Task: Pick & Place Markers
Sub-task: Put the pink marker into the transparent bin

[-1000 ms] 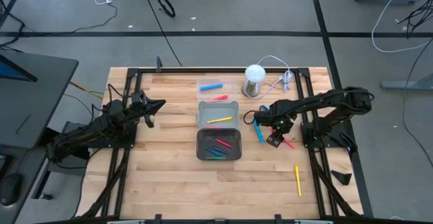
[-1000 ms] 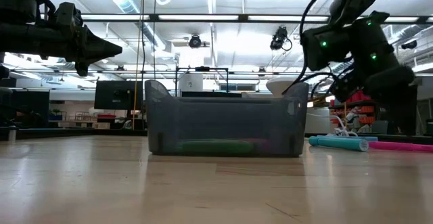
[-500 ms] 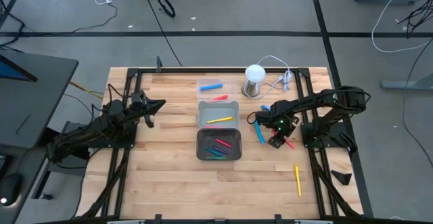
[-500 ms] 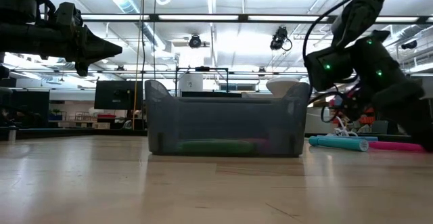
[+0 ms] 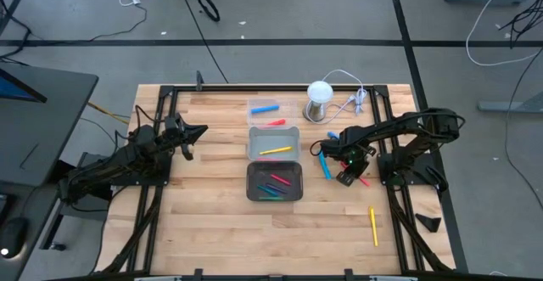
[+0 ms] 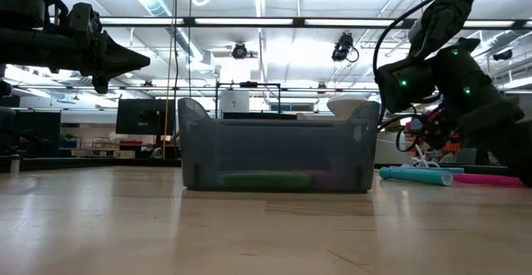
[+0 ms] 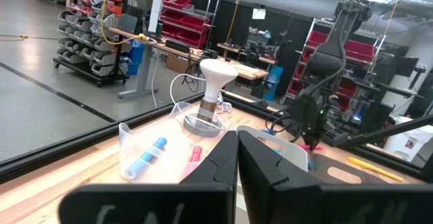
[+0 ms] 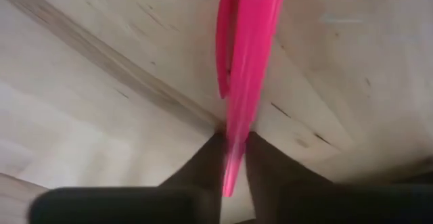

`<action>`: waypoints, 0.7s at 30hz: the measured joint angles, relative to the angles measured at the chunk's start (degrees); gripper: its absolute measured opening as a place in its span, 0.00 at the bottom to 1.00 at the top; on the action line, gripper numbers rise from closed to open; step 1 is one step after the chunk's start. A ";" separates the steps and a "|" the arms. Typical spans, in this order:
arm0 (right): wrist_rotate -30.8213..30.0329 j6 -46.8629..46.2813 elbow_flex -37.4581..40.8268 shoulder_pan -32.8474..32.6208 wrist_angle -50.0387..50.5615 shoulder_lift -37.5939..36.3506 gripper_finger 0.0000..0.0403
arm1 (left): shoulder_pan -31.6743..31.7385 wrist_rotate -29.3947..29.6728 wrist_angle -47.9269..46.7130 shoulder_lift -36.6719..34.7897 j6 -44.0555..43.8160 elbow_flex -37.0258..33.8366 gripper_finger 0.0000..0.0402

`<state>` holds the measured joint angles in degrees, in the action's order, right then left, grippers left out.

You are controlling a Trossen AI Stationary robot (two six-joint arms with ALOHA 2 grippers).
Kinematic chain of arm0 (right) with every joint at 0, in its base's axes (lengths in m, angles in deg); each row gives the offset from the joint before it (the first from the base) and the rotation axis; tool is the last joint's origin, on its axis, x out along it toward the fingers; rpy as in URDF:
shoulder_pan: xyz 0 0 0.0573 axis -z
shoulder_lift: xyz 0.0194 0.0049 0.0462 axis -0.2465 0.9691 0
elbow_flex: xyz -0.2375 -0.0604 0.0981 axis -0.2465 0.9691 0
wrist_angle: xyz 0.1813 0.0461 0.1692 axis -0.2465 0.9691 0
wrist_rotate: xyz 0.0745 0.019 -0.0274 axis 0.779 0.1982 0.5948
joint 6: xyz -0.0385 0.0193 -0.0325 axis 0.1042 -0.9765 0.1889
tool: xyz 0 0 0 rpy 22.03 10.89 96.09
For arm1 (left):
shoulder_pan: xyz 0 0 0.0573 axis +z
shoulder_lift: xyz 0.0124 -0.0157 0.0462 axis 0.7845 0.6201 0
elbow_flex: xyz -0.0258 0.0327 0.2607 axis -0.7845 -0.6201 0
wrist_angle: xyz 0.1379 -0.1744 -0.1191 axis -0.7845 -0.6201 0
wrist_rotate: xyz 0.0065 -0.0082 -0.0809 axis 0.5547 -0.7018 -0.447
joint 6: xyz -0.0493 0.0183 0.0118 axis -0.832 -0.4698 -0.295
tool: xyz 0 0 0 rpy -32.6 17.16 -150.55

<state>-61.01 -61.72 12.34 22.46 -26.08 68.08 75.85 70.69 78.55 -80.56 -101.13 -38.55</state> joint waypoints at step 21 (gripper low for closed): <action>0.14 -6.05 -4.18 0.02 5.57 -4.71 0.03 | -0.01 -0.01 0.00 -0.01 -0.01 0.00 0.03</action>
<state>-60.86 -67.77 8.16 22.48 -20.51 63.37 75.84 70.68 78.55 -80.56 -101.14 -38.55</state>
